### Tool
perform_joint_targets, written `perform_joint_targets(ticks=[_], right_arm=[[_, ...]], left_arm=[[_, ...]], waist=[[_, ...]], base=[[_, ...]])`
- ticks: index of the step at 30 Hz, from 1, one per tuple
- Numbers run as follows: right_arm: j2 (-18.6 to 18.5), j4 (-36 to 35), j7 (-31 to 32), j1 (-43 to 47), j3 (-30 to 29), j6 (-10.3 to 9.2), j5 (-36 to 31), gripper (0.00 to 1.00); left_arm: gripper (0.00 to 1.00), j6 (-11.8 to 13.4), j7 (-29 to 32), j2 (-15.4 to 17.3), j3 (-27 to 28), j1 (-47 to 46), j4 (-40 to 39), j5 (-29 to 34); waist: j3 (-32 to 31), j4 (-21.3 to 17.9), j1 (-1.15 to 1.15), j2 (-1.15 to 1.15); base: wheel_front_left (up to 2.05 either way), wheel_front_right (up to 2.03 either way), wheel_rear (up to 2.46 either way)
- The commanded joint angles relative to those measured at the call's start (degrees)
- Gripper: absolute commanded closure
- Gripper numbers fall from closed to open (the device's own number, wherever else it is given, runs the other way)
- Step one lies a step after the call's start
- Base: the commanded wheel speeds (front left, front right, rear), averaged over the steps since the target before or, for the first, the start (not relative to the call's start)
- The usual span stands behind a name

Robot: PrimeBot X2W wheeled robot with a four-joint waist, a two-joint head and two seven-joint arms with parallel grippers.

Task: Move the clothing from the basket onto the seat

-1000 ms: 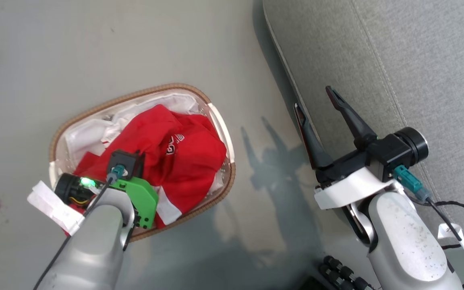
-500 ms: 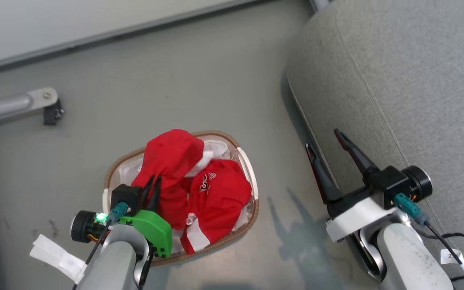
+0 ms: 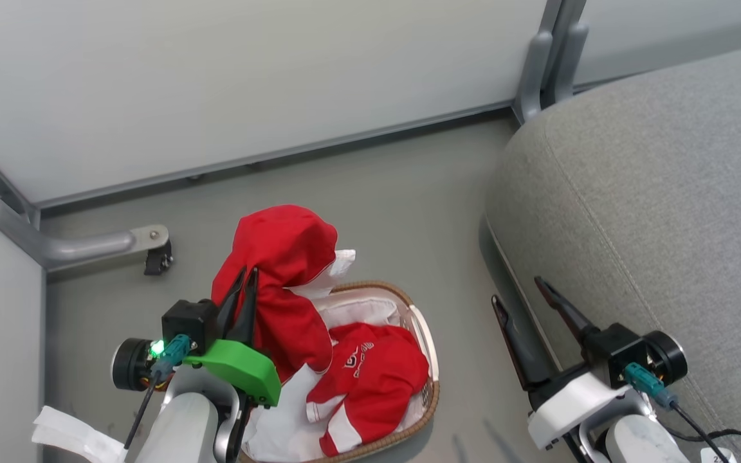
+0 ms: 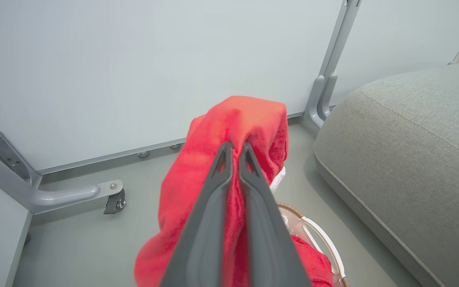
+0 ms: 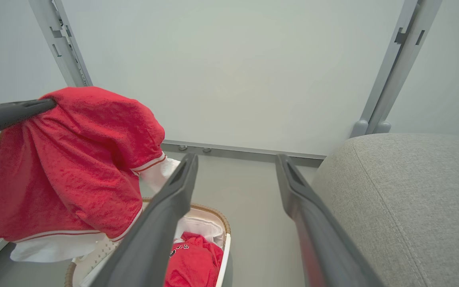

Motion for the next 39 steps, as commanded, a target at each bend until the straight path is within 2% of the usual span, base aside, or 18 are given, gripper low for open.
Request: perform_joint_targets(ticks=[1, 13, 19, 28, 39], right_arm=[[-0.2, 0.27, -0.28, 1.27, 0.3, -0.06, 0.2, 0.0], [-0.74, 1.04, -0.28, 4.09, 1.89, -0.06, 0.8, 0.0], [-1.18, 1.5, -0.28, 3.53, 5.03, -0.06, 0.74, 0.0], [-1.0, 3.38, -0.28, -4.87, 17.31, -0.06, 1.65, 0.0], [2.42, 14.98, -0.28, -17.56, 23.1, -0.06, 0.41, 0.0]], left_arm=[[1.0, -0.31, -0.05, -0.04, 0.39, 1.04, -1.23, -0.36], [1.0, -0.45, -0.05, -0.09, -2.15, -1.85, -11.6, -4.73], [1.0, -0.47, -0.05, -0.08, -4.04, -2.16, -13.93, -5.91], [1.0, 0.12, -0.05, -0.06, -8.88, -2.79, -14.77, -7.71], [1.0, 0.97, -0.05, -0.05, -14.68, -4.44, -14.83, -10.65]], waist=[[-3.69, 1.17, 0.0, 0.0], [-5.33, 1.24, 0.0, 0.0], [-5.78, 1.87, 0.0, 0.0], [-5.29, 3.87, 0.0, 0.0], [-4.36, 6.89, 0.0, 0.0]], base=[[0.0, 0.0, 0.0], [0.0, 0.0, 0.0], [0.0, 0.0, 0.0], [0.0, 0.0, 0.0], [0.0, 0.0, 0.0]])
